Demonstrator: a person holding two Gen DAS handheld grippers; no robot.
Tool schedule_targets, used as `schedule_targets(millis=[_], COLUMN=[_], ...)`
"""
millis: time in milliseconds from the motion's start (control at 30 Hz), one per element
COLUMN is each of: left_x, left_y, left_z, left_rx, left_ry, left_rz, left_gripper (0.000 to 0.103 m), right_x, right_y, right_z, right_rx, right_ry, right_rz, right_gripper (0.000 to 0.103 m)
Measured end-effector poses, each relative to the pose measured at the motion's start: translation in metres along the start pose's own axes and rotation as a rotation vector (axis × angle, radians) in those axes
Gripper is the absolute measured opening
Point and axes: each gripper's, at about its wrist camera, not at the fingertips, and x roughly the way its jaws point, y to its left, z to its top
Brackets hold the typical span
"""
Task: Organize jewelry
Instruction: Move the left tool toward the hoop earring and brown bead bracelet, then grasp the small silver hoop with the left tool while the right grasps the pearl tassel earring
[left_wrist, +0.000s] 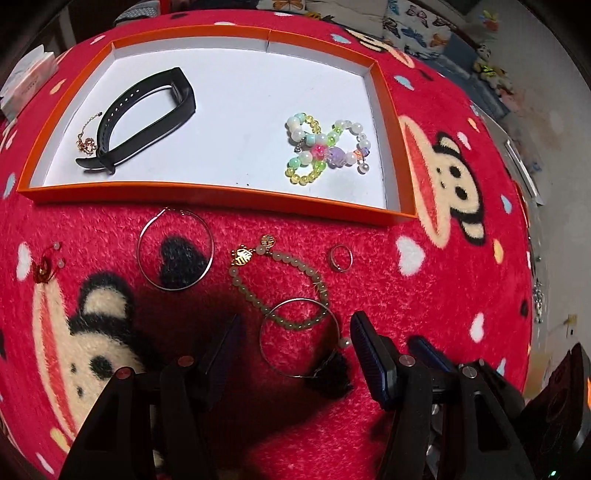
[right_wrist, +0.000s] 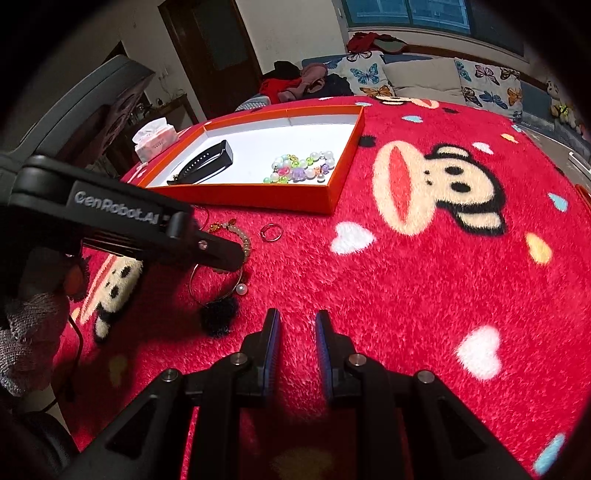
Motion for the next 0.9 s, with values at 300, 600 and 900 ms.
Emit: schedule_targets(millis=[300,600,900], left_x=[0.008,0.014,0.011], left_y=[-0.013,-0.025,-0.019], left_z=[-0.002,-0.003,-0.003], left_rx=[0.008,0.028,0.031], left_ry=[-0.018,-0.034,-0.045], left_rz=[0.097,0.183,0.168], left_gripper=[0.064,0.061,0.052], right_x=[-0.001,-0.001,0.0], right_y=[-0.002,-0.002,-0.001], right_z=[-0.001,-0.001,0.0], right_rx=[0.009,0.013,0.006], right_ry=[-0.01,-0.014,-0.013], right_rz=[0.013,0.015,0.004], right_gripper=[0.023,0.024,0.024])
